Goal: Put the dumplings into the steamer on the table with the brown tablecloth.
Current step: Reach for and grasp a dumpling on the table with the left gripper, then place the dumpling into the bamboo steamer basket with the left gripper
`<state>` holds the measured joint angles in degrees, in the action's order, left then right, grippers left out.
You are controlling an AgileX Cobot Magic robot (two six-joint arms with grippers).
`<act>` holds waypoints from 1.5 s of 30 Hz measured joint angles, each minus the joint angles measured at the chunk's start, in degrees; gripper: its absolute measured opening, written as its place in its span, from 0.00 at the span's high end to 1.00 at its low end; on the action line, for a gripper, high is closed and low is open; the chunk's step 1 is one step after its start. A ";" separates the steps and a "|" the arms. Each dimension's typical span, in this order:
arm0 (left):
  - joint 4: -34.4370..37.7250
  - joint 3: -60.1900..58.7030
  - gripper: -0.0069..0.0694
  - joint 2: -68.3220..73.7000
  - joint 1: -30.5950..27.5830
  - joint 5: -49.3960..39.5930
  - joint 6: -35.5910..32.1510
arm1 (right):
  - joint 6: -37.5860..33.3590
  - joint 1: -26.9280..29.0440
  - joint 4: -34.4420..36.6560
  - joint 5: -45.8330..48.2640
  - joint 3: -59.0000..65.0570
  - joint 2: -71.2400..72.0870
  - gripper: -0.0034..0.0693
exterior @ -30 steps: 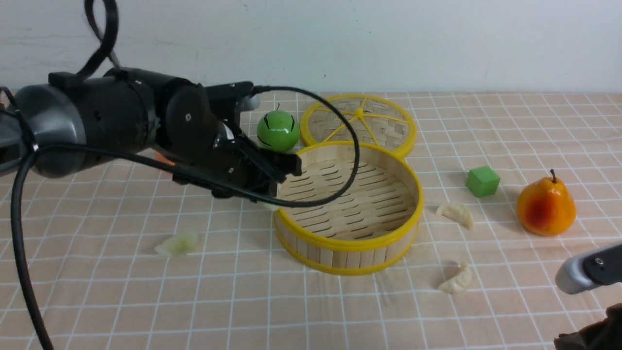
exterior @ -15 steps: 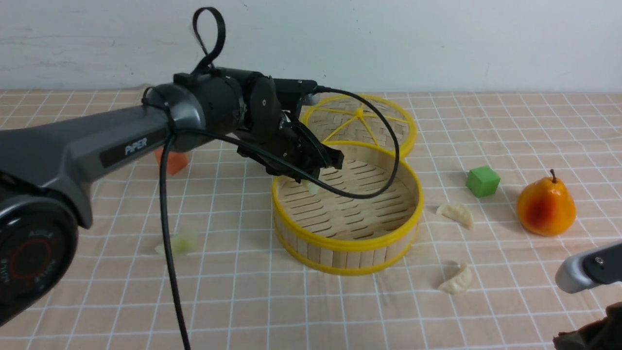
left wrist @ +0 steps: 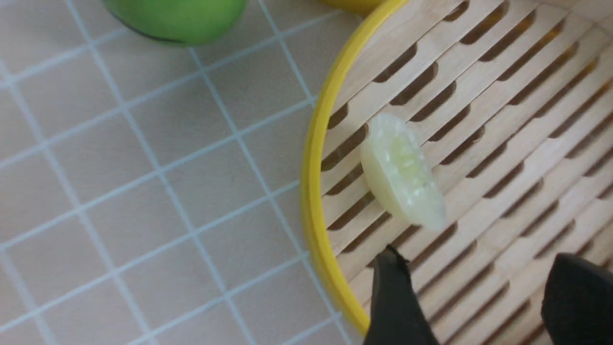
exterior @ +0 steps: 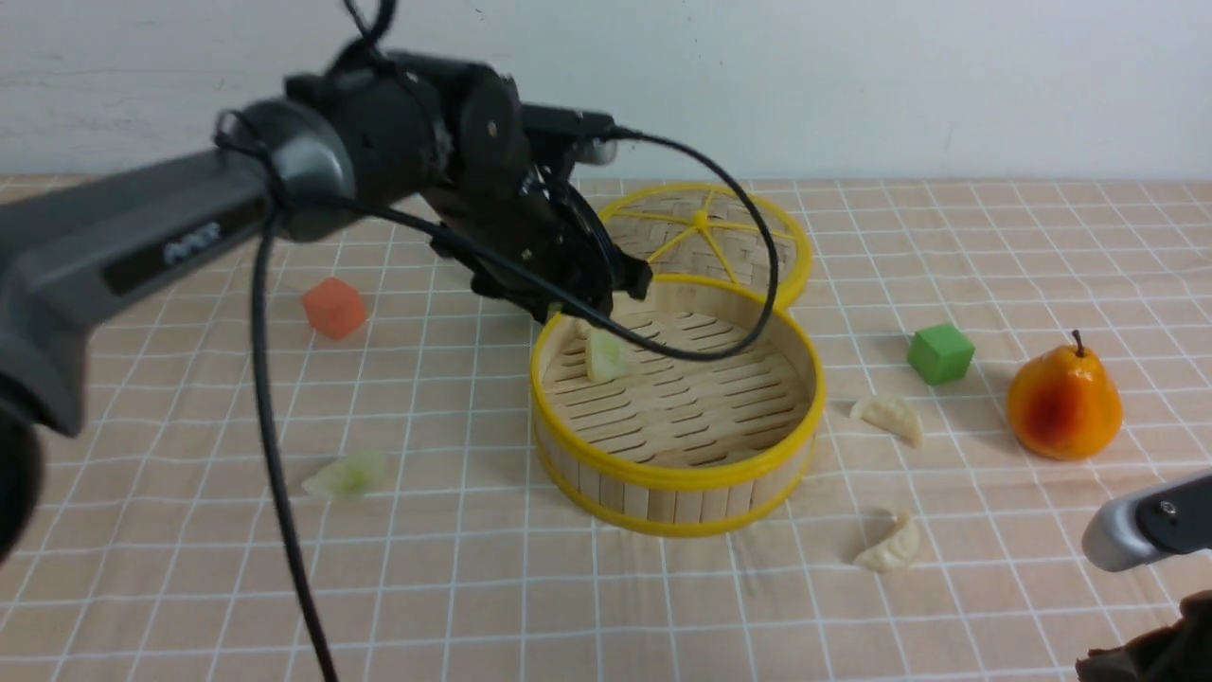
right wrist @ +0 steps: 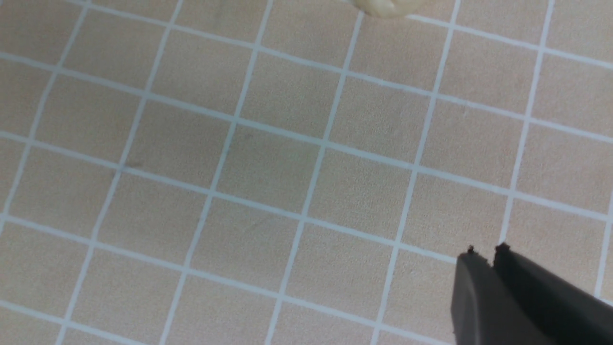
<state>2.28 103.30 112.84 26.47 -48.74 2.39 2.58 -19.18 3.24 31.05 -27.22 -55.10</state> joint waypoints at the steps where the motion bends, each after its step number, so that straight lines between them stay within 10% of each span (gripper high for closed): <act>1: -1.18 -0.44 0.40 -2.12 0.00 -1.81 -0.79 | 0.00 0.00 0.13 0.18 0.00 -0.05 0.88; 7: -7.08 -13.37 0.50 -12.36 -1.75 -8.94 -5.82 | 0.00 0.00 0.54 0.30 0.00 -0.11 0.87; 15: -8.73 -30.96 0.59 -12.75 -11.57 7.59 -0.45 | 0.00 0.00 0.55 -0.35 0.00 -0.17 0.86; 29: -9.86 -35.44 0.23 -4.84 -12.59 18.19 -2.39 | 0.00 0.00 2.21 -0.68 0.00 -0.22 0.84; 37: -11.62 -35.17 0.61 -2.81 -12.33 18.85 -1.58 | 0.00 0.00 3.32 -1.39 0.00 -0.22 0.83; 45: -6.76 -35.44 0.63 -6.75 -12.50 17.29 0.67 | 0.00 0.00 3.32 -1.55 0.00 -0.22 0.82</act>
<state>-4.48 67.87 106.09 13.97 -31.44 3.06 2.58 -19.18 6.57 29.50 -27.22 -55.32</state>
